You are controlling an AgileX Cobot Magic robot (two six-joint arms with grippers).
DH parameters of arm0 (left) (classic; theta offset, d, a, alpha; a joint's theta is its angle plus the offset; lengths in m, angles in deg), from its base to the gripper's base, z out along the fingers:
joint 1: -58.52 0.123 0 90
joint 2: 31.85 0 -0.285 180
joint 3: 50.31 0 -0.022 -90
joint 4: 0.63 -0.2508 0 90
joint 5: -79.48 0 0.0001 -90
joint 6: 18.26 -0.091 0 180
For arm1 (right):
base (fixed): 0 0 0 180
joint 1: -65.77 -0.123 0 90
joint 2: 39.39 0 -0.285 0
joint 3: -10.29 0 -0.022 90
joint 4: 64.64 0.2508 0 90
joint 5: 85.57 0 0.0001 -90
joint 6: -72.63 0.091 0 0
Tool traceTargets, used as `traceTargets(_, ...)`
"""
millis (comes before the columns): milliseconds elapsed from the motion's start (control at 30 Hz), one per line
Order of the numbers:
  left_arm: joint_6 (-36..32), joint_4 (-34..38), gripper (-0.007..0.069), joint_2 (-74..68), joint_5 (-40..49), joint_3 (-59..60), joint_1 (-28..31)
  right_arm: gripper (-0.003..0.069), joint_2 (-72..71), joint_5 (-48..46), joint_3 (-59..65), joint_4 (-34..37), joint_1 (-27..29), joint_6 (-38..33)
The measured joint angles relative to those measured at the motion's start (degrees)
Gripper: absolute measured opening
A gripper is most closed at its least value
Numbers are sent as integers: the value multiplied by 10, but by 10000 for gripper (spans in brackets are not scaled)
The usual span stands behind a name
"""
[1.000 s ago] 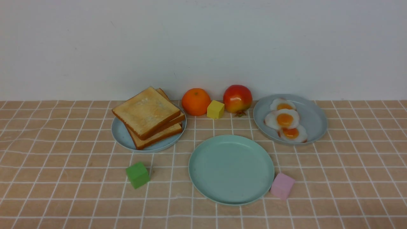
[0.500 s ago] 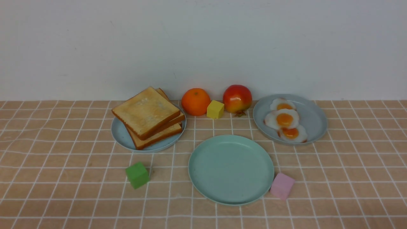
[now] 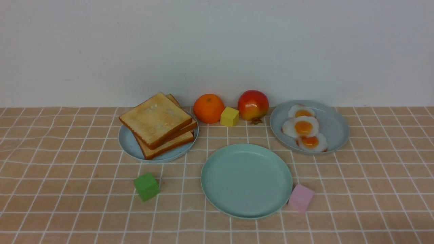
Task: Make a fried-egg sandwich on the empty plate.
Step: Use the left arm to grab a slice of bread
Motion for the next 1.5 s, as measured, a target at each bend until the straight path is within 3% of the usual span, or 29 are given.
traceTargets(100,-84,-15,-13,-68,76,-81,-14,239,0,52,2,58,0,44)
traceTargets(300,-216,-3,-13,-233,300,-221,-94,239,0,166,2,135,0,95)
traceTargets(400,-237,3,-13,-322,321,-249,-119,239,0,176,-3,149,0,109)
traceTargets(567,-301,6,-13,-453,248,-263,-126,195,15,25,-107,117,0,103)
traceTargets(733,-386,6,-13,-613,206,-326,-127,97,138,-232,-316,91,0,-44)
traceTargets(867,-417,6,-13,-734,203,-408,-127,58,243,-374,-444,98,-7,-115)
traceTargets(1200,-483,-6,-6,-971,253,-651,-142,50,361,-424,-575,71,-145,-133)
traceTargets(1333,-513,-50,64,-1020,267,-696,-170,52,377,-424,-576,57,-167,-133)
traceTargets(1500,-527,-125,281,-1057,228,-715,-195,60,384,-424,-576,55,-170,-133)
